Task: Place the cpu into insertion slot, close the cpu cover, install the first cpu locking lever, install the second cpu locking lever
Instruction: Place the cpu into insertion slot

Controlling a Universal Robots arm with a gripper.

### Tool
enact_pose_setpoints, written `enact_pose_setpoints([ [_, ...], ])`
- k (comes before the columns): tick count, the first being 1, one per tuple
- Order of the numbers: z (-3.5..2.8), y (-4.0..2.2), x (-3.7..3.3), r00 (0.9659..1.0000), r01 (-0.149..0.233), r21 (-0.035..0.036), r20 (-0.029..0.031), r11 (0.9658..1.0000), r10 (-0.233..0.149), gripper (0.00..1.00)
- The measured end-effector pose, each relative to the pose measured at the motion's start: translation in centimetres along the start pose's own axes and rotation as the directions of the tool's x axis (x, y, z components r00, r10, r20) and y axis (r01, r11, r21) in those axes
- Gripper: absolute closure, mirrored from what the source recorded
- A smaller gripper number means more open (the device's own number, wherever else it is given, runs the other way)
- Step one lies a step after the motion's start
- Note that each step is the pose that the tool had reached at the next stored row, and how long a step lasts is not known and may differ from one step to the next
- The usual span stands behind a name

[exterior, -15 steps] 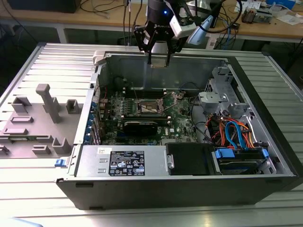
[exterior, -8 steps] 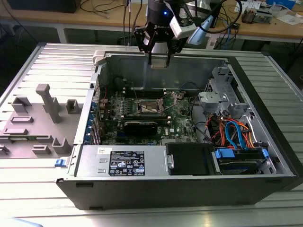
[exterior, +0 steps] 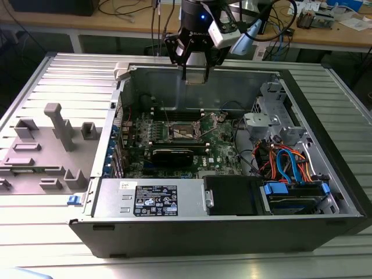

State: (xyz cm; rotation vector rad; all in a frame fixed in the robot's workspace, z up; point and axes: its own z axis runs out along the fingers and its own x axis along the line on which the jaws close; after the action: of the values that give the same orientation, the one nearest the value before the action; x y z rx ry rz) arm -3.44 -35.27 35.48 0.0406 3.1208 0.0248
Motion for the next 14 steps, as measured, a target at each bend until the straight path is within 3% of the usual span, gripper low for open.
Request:
enact_pose_setpoints([
  [14, 0.28, 0.00, 0.00, 1.0000, 0.000, -0.0002, 0.0015, 1.0000, 0.000, 0.45],
])
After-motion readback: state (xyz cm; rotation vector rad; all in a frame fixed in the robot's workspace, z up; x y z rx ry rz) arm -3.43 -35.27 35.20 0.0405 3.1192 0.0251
